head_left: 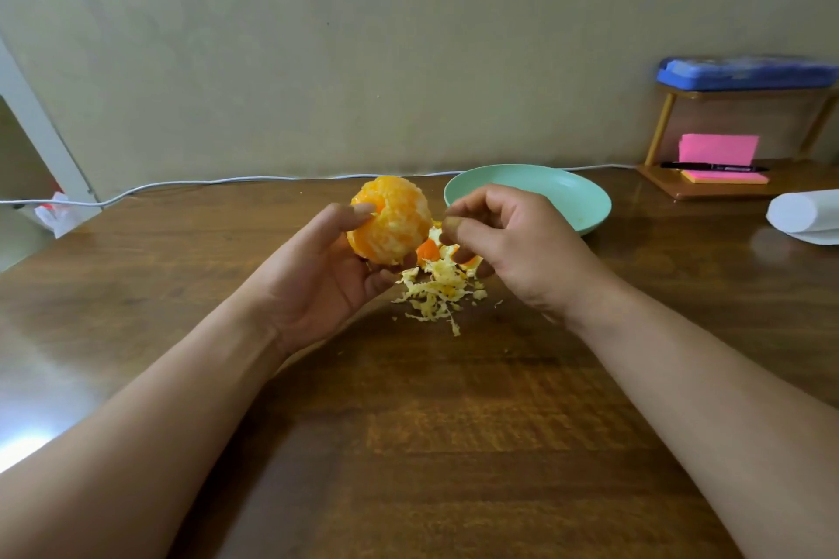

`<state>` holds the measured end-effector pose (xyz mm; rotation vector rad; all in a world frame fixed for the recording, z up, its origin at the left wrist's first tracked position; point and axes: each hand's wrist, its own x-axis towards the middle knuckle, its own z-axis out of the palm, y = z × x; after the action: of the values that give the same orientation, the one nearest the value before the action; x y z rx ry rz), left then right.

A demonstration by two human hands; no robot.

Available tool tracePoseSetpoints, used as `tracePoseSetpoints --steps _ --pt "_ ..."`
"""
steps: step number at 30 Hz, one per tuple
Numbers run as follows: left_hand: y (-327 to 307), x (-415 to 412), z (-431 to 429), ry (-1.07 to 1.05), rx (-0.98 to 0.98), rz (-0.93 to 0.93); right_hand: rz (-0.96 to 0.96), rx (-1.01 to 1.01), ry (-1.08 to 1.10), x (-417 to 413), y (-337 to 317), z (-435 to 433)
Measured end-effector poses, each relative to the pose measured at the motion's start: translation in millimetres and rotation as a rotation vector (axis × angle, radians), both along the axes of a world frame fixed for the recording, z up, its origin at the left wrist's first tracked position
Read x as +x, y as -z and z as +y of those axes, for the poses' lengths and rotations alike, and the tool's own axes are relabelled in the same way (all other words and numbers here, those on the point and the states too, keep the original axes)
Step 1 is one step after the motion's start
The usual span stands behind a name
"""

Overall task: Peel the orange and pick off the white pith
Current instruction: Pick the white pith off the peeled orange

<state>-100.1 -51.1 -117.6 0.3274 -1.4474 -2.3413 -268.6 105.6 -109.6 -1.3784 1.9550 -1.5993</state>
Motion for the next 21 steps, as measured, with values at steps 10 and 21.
tracePoseSetpoints --steps 10,21 --pt "-3 -2 8 -0.012 -0.019 -0.012 0.047 -0.038 -0.01 4 -1 -1" --pt "-4 -7 24 -0.042 0.347 -0.037 0.464 -0.073 0.157 25 3 3"
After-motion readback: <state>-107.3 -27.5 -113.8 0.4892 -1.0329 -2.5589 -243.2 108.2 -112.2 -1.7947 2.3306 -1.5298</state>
